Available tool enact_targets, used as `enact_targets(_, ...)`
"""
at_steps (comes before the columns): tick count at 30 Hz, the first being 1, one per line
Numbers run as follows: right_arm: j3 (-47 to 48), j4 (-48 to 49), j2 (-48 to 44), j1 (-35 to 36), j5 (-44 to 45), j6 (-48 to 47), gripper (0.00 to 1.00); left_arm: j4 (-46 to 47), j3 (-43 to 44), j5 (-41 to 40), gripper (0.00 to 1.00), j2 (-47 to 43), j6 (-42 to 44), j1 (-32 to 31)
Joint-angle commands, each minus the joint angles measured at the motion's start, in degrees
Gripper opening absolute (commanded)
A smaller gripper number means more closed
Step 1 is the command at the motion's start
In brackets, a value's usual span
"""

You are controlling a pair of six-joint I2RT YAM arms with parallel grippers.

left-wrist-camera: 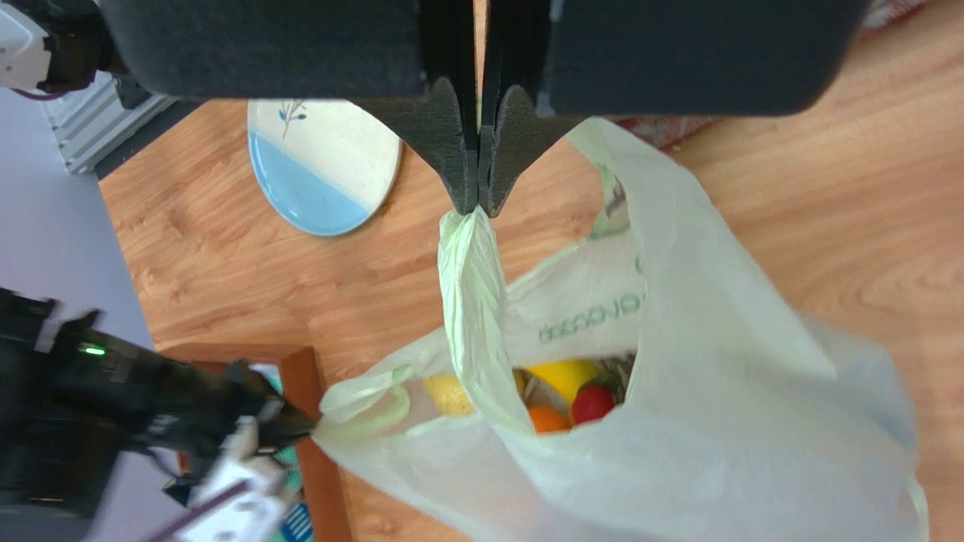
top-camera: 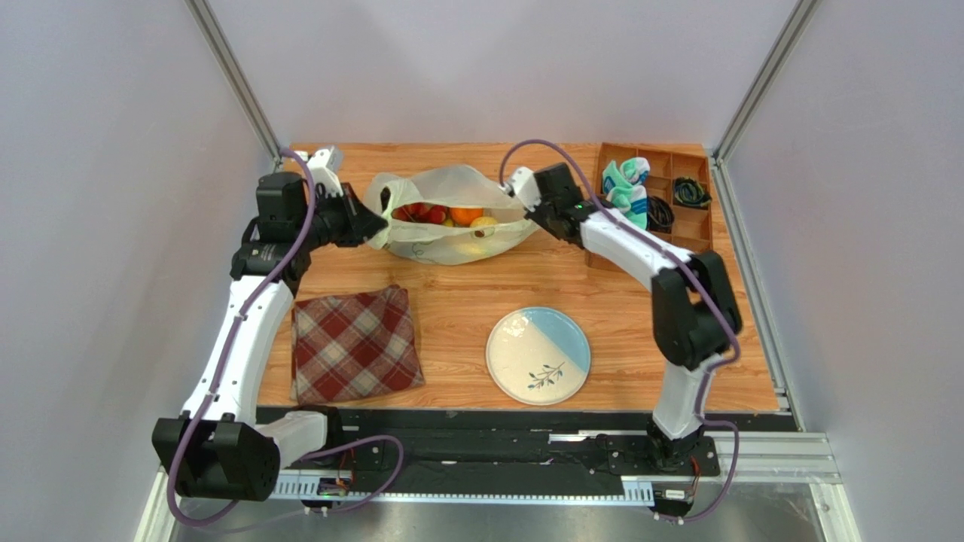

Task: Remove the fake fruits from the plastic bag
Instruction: Adjust the plastic bag at the center of the board.

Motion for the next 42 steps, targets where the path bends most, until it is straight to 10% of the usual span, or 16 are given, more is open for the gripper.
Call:
enact_targets(1,-12.2,-3.6,-17.9,0.1,-3.2,0.4,0.14,-2.5,-6.2,0.7,0.00,-4.5,-3.8,-0.1)
enact_targets(6,-17.9,-4.9,-25.8,2.6,-8.2,-0.6,0.11,-5.1,-9.7,2.4,0.00,-11.1,-5.1,-0.1)
enact_targets(12,-4.0,-10.4,-17.9,7.3,-20.9,-1.7,0.62,-3.6,-7.7,2.3,0.00,-10.8,-4.1,-0.1)
enact_targets(18,3.2,-10.4,-7.7,7.8,-26.5,-19.7,0.67,-2.1,-3.1,0.9,0.00,-8.1,-2.5,-0.1)
enact_targets(27,6.3,-19.0,-1.3,7.7,-27.6,-25.7,0.65,-1.2,2.6,1.6,0.00,-3.0,-0.7,-0.1)
enact_targets(31,-2.0,-16.3,-4.3,7.8,-18.7,-24.8,0.09,-0.9,1.8,2.3,0.00,-1.8,-1.2,-0.1)
enact_targets(34,-16.0,-10.4,-12.2,7.9,-16.0,-24.2,0.00,-2.8,1.1,3.5,0.00,-1.5,-1.1,-0.1)
enact_targets(39,-34.7,-12.8,-28.2,8.7,-15.0,-25.6,0.01,-6.3,-3.3,6.5,0.00,-3.6,-2.4,-0.1)
enact_targets(42,-34.6,-13.7,-31.5,8.7,-15.3,-24.5,0.31,-7.1,-6.1,6.2,0.00,-6.0,-2.0,0.0)
